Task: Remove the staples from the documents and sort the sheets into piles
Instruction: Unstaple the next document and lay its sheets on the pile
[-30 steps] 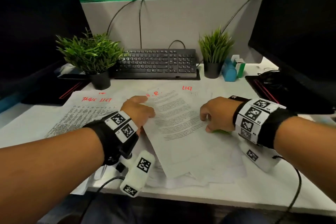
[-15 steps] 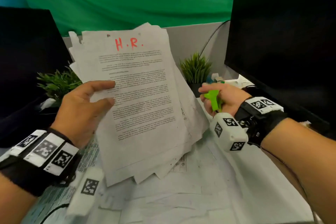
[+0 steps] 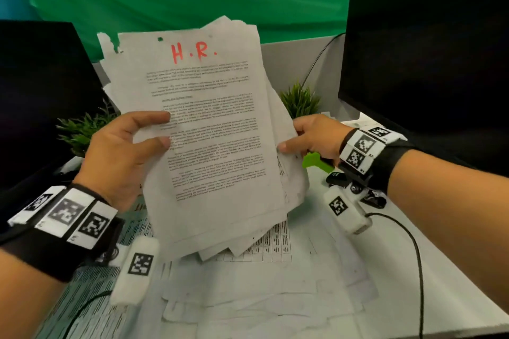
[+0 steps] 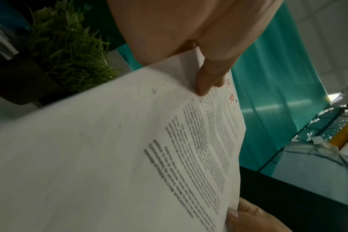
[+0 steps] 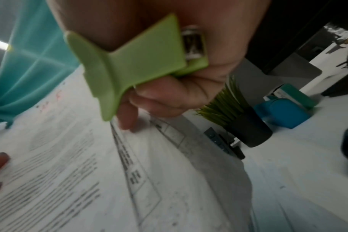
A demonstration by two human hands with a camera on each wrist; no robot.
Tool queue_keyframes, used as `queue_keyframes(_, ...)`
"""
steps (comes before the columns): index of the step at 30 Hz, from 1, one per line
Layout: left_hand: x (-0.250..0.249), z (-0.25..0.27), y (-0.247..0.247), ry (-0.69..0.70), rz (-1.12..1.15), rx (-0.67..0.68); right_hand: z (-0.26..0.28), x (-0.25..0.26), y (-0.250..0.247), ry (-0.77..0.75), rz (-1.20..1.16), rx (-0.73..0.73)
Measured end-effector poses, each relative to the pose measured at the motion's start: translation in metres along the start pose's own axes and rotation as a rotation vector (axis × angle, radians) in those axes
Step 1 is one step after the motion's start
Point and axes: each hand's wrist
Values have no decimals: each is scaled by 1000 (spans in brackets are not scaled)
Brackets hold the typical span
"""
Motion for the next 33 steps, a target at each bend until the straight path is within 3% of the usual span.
queue_keyframes(6, 10, -2, -9, -39, 92, -97, 5, 26, -2, -16, 11, -23)
queue_keyframes(12, 14, -2, -14, -120, 43, -141, 12, 40, -7, 12, 102, -27)
queue_keyframes(14, 14, -1, -13, -144, 32, -178, 13, 43, -6, -18, 124, -109)
queue_keyframes(16, 13, -1, -17, -133, 9, -241, 15, 45, -11, -23, 240, -311)
queue_keyframes(18, 10, -1, -23, -118, -29, -330, 22, 40, -18, 63, 416, -401)
queue_keyframes(20, 0, -1, -26, -94, -1, -404, 32, 30, -22, 253, 426, -196)
queue_keyframes(22, -7, -5, -25, -76, 69, -436, 44, 20, -13, 366, 245, 141)
queue_keyframes(23, -9, -6, -23, -80, 111, -432, 48, 15, -3, 333, 67, 261)
queue_keyframes(25, -11, -8, -14, -85, 151, -427, 48, 12, 20, 141, -369, 328)
queue_keyframes(28, -9, -8, -3, -88, 217, -419, 26, 20, 42, -37, -842, 165)
queue_keyframes(31, -5, -1, -4, -133, 284, -382, 7, 33, 41, -142, -837, -73)
queue_keyframes(33, -1, 7, -11, -133, 161, -377, 11, 42, 25, -232, -617, -178)
Point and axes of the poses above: each hand's wrist, its own z-axis away from the middle knuckle, its own y-axis out of the palm, x = y × z, and after that the axes turned 15 degrees about x, right-handed
